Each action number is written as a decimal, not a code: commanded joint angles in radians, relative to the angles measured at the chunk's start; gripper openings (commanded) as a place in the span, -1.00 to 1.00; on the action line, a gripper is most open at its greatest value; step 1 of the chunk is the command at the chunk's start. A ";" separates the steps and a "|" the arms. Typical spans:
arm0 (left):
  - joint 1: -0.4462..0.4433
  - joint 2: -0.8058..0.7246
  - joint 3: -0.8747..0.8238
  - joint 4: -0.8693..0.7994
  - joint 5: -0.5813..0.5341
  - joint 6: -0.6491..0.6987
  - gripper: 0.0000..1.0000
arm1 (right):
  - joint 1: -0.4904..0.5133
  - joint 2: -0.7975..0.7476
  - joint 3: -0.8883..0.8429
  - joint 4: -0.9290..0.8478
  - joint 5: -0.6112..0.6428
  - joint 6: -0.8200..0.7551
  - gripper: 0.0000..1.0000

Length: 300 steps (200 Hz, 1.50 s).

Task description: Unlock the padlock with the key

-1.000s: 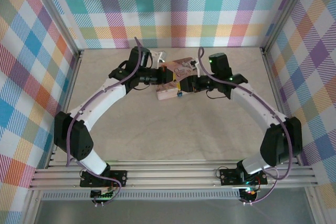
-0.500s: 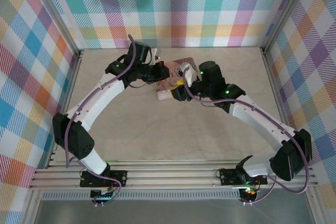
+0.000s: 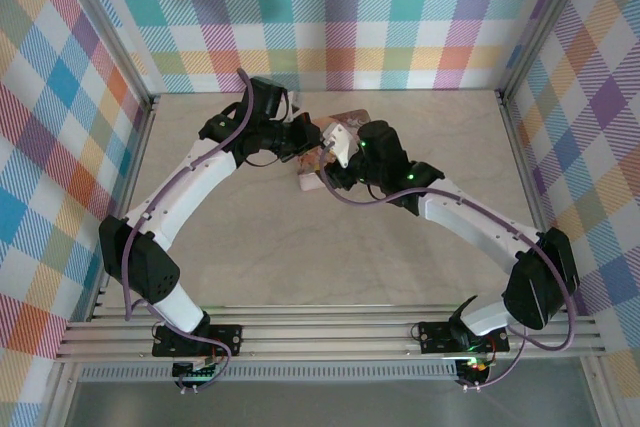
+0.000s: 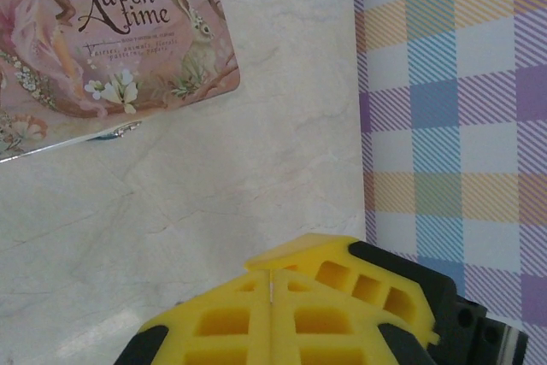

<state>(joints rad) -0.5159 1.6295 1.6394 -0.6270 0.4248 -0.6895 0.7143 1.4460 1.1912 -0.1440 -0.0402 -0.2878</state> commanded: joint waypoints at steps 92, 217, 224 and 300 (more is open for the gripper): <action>-0.007 -0.070 -0.012 0.014 0.012 -0.059 -1.00 | 0.017 0.008 -0.002 0.141 0.021 -0.100 -0.80; 0.085 -0.115 0.011 0.026 0.069 0.018 0.00 | -0.102 0.014 0.034 0.088 -0.267 0.353 -1.00; 0.108 -0.123 0.007 0.034 0.092 0.026 0.01 | -0.131 0.021 0.044 0.084 -0.336 0.427 -1.00; 0.189 -0.202 -0.088 0.327 0.339 0.211 0.20 | -0.243 0.049 0.139 0.130 -0.734 0.765 -1.00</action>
<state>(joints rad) -0.3229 1.4456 1.5742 -0.4294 0.6353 -0.5697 0.4740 1.4933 1.2652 -0.0448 -0.5880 0.3466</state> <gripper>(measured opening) 0.595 0.069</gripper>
